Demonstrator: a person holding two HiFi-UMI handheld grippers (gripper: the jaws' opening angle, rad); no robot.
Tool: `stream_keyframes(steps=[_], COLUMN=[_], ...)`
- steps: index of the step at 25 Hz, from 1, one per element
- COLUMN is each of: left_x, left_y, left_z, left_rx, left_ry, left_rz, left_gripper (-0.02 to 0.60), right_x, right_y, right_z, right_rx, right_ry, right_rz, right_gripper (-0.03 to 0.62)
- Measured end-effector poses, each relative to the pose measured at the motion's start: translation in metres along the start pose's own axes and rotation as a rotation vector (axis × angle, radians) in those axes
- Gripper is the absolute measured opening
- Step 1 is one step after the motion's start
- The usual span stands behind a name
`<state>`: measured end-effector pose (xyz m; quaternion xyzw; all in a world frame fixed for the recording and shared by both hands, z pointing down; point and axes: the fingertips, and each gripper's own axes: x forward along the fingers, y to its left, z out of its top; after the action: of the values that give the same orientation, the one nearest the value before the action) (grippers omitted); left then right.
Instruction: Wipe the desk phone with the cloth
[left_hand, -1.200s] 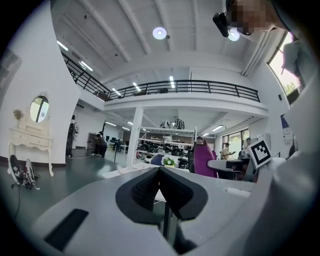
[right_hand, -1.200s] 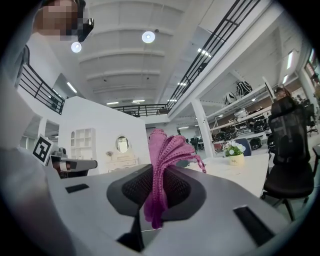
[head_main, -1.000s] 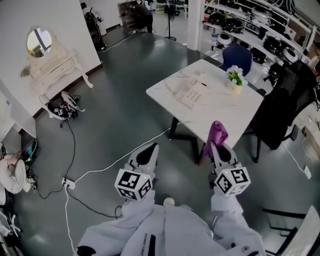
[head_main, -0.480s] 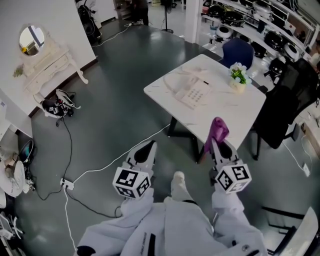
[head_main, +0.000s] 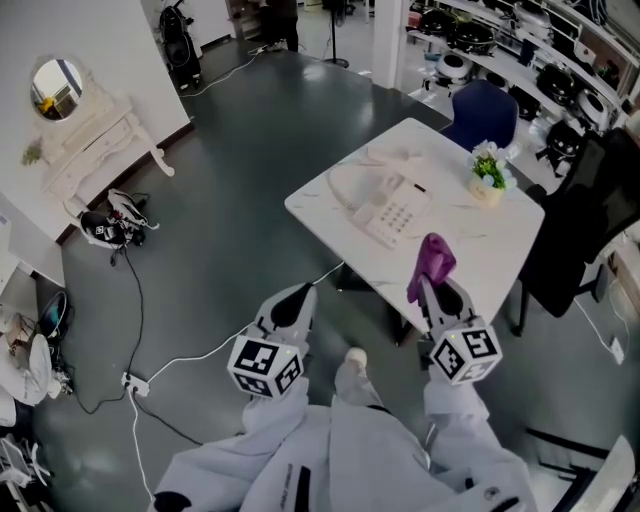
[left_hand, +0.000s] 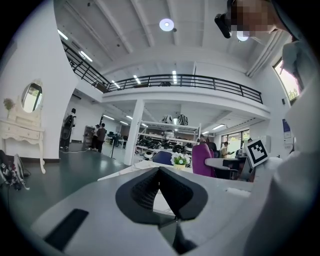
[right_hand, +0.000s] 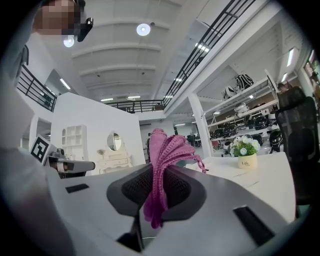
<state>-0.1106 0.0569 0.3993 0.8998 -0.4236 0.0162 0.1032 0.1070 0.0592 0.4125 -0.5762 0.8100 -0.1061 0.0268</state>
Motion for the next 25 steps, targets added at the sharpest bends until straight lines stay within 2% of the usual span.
stream_keyframes(steps=[6,12,19,25], left_x=[0.062,0.125,0.182,0.214], left_y=[0.025,0.044,0.052,0.06], left_z=[0.02,0.024,0.017,0.007], left_rx=[0.017,0.008,-0.021,-0.04], left_ry=[-0.001,0.015,0.043,0.084], left_rz=[-0.018,-0.048,-0.094,-0.118], left_gripper=[-0.002,-0.002,-0.002,-0.002], right_x=[0.053,0.095,0.125,0.143], right_y=[-0.034,-0.071,-0.108,-0.14], right_z=[0.021,0.028,0.02,0.024], right_rx=[0.002,0.02,0.044,0.022], right_ry=[-0.011,-0.012,0.012,0.02], right_rz=[-0.008,-0.031,-0.077,-0.131], right_gripper=[0.038,0.038,0.038,0.038])
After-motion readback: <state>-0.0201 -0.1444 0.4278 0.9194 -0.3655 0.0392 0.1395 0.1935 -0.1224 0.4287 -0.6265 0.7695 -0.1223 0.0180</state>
